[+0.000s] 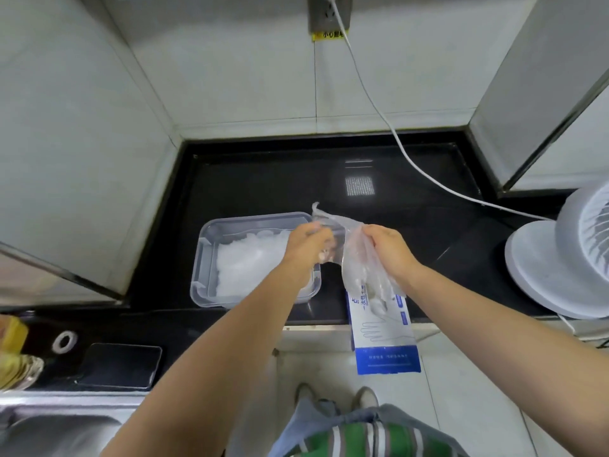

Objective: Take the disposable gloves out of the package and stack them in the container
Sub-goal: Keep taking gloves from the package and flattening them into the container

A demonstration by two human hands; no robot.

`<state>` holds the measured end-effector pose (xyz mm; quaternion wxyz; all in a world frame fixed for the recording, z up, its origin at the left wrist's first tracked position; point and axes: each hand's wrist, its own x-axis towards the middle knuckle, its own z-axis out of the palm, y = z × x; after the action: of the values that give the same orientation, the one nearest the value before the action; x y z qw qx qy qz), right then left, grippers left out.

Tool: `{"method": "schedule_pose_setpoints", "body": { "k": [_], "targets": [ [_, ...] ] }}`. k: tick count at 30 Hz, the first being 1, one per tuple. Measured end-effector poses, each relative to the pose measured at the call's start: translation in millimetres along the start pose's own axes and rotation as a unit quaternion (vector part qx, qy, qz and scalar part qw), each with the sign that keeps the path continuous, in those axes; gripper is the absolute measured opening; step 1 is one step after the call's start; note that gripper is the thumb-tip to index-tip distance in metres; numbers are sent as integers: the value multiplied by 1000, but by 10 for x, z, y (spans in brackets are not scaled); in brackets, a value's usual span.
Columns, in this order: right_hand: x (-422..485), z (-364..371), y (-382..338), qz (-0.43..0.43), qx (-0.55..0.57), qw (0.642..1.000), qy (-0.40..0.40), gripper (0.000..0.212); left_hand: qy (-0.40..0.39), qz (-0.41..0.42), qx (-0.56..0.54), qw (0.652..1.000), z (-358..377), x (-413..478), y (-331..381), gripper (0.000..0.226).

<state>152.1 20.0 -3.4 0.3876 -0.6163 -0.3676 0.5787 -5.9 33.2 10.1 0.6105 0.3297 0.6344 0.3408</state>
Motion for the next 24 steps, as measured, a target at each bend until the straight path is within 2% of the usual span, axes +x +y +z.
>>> {"method": "schedule_pose_setpoints", "body": {
  "k": [4,6,8,10,13,15,17,19,21,24],
  "targets": [
    [-43,195,-36,25,-66,994,-83,32,39,-23,23,999,-217,27,30,5],
    [-41,308,-47,37,-103,988,-113,46,87,9,66,994,-308,59,27,12],
    [-36,419,-103,34,-80,991,-105,57,128,63,169,975,-407,116,-8,19],
    [-29,532,-171,-1,-47,995,-88,54,152,112,268,945,-552,149,-40,19],
    [-31,657,-233,-58,-110,983,-138,46,163,128,334,920,-762,165,-72,19],
    [7,765,-235,-61,-165,970,-168,58,168,134,366,905,-901,167,-90,20],
    [119,870,-209,-78,-222,961,-144,57,166,152,383,896,-1035,181,-115,24],
    [246,964,-185,-104,-242,960,-91,40,167,154,432,873,-1183,197,-151,30],
    [328,1022,-183,-129,-251,959,-34,34,179,148,467,853,-1317,219,-200,35],
    [333,1144,-255,-256,-279,925,41,38,189,134,508,830,-1483,256,-245,36]
  ]
}}
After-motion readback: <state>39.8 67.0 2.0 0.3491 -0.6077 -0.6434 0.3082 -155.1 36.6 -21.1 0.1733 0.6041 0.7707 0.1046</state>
